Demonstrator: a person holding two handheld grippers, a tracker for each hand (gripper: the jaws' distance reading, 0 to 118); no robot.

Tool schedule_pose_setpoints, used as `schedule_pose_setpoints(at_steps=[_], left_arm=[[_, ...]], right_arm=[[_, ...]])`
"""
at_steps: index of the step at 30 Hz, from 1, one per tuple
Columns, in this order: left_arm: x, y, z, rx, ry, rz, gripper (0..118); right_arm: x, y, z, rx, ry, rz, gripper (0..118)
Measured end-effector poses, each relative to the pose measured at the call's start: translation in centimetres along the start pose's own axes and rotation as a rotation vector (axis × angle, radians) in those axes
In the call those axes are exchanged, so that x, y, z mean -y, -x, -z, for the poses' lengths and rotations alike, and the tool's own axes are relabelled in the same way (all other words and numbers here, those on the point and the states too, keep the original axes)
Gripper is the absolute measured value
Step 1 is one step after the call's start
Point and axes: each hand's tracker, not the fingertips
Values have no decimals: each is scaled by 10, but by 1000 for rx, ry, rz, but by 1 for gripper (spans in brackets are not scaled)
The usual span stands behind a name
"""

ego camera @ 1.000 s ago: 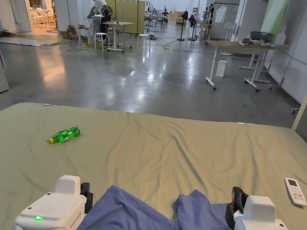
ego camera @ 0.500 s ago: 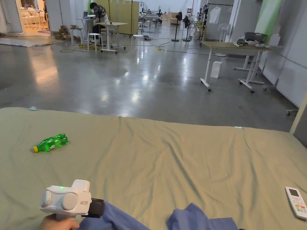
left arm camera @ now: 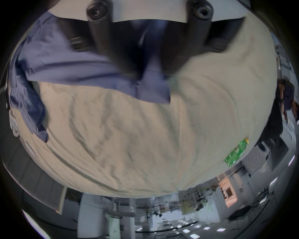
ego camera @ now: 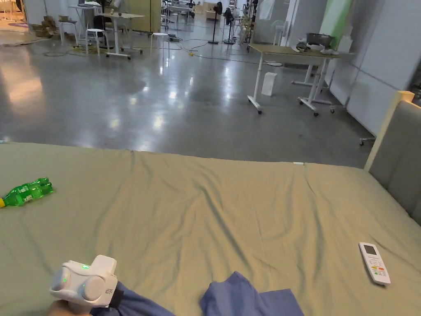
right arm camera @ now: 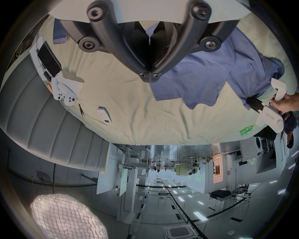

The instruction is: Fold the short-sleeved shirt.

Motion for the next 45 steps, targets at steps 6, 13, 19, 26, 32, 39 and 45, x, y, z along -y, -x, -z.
schedule_pose_setpoints(at_steps=[6, 13, 19, 26, 32, 39, 45], left_arm=[[4, 8, -33, 7, -55, 3, 2], [29, 23, -110, -38, -233, 3, 2], [58, 30, -153, -60, -293, -49, 2], [85, 28, -168, -65, -287, -91, 2], [94, 27, -166, -62, -256, -109, 2], [92, 38, -158, -67, -250, -113, 2], [81, 55, -176, -84, -298, -114, 2]], right_arm=[[-13, -13, 37, -50, 65, -17, 0], [-41, -22, 89, -135, 253, -115, 39], [-40, -21, 134, -118, 352, -179, 59], [-36, -14, 178, -147, 503, -82, 64], [-26, 0, 183, -126, 520, -108, 58], [-35, -4, 169, -159, 471, -74, 1], [-75, -14, 117, -164, 252, -16, 1]])
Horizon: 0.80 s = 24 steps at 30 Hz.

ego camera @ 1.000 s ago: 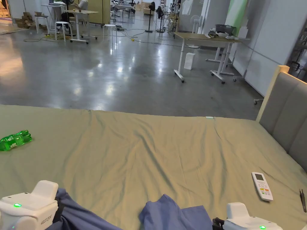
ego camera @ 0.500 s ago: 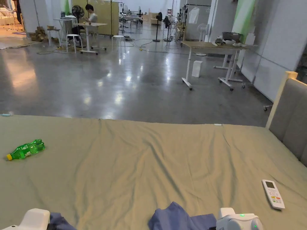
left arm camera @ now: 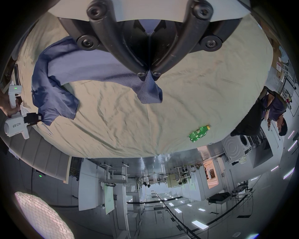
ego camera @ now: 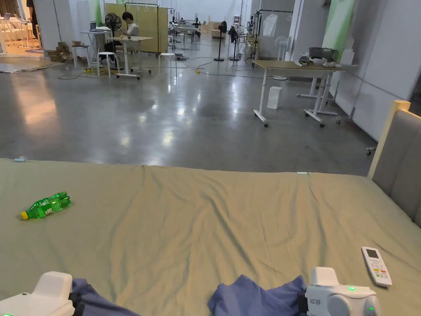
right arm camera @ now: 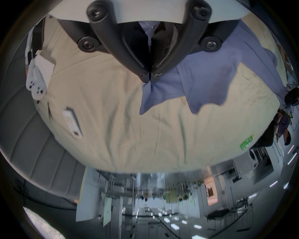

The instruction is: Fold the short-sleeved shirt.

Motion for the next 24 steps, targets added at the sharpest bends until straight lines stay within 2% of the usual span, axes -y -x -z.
schedule_pose_setpoints(at_steps=[5, 15, 16, 19, 24], left_arm=[[-23, 17, -36, -38, -83, -19, 2], [-83, 73, -130, -114, -288, -94, 2], [-90, 79, -140, -121, -313, -96, 2], [-109, 97, -167, -152, -364, -101, 2], [-130, 130, -194, -221, -410, -122, 2]], right_arm=[[-34, 2, -58, 23, -154, -49, 1], [-107, 1, -195, 71, -465, -57, 1], [-114, -2, -193, 77, -491, -55, 1], [-135, -5, -224, 128, -582, -101, 1], [-160, -23, -251, 168, -597, -59, 1]])
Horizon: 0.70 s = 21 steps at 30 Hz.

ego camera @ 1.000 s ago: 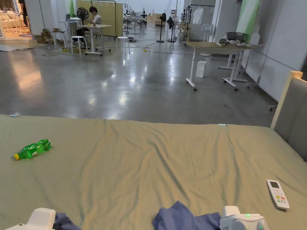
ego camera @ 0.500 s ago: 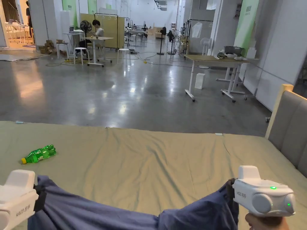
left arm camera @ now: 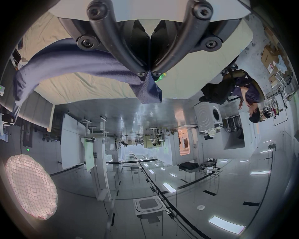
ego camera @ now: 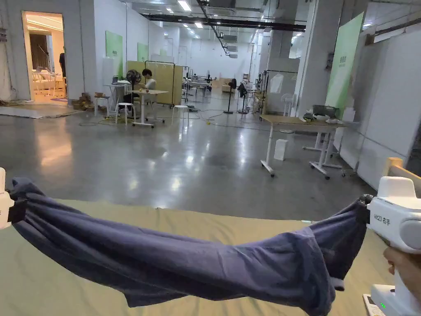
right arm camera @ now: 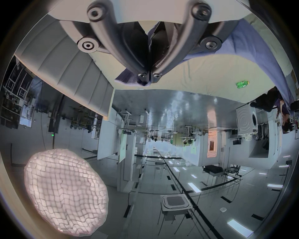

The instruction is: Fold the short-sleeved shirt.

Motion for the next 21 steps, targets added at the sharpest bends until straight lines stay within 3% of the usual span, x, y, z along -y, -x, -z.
schedule_pose_setpoints(at_steps=[3, 6, 7, 8, 11, 21], left_arm=[[-11, 15, 0, 16, -11, -55, 2], [-17, 16, 4, -2, -9, -23, 2], [-17, 17, 6, -4, -7, -15, 2], [-18, 17, 9, -7, -1, -9, 2], [-16, 21, 21, -9, 27, -3, 2], [-17, 14, 66, -32, 85, 24, 2]], right_arm=[[-6, -4, -2, -23, 39, 58, 1], [-16, 9, -4, 7, -44, -120, 1], [-13, 9, 0, -2, 9, -62, 1], [-12, 9, 1, -1, 20, -57, 1], [-13, 18, 6, 54, 4, -168, 1], [-6, 24, 45, 78, 62, -162, 1]])
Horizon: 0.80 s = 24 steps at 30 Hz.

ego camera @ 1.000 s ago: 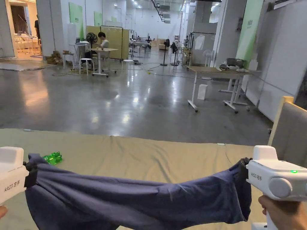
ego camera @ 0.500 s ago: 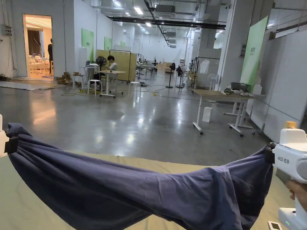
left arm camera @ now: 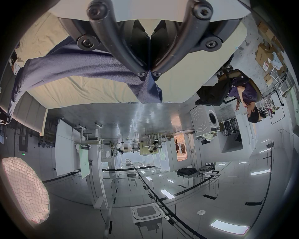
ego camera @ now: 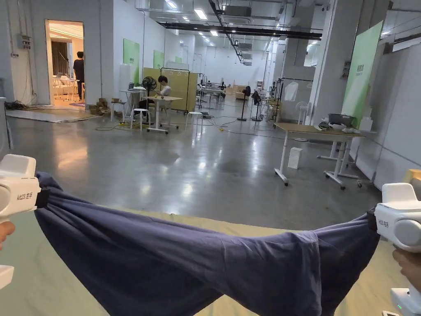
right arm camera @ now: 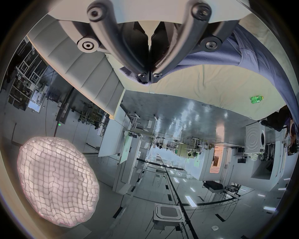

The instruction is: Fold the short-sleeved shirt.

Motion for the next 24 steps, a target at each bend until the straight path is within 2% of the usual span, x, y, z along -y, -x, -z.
schedule_pose_setpoints(at_steps=[5, 12, 19, 24], left_arm=[[-10, -12, 21, -2, 14, 4, 2], [20, -27, 46, 39, 76, -13, 2], [125, -41, 36, 94, 233, -16, 2], [221, -38, 3, 128, 371, -71, 2]], right_arm=[[0, 1, 24, 1, 33, 48, 1], [40, 9, 51, -30, 94, 36, 1], [140, 30, 33, -84, 239, 30, 1], [218, 39, -12, -105, 346, 12, 1]])
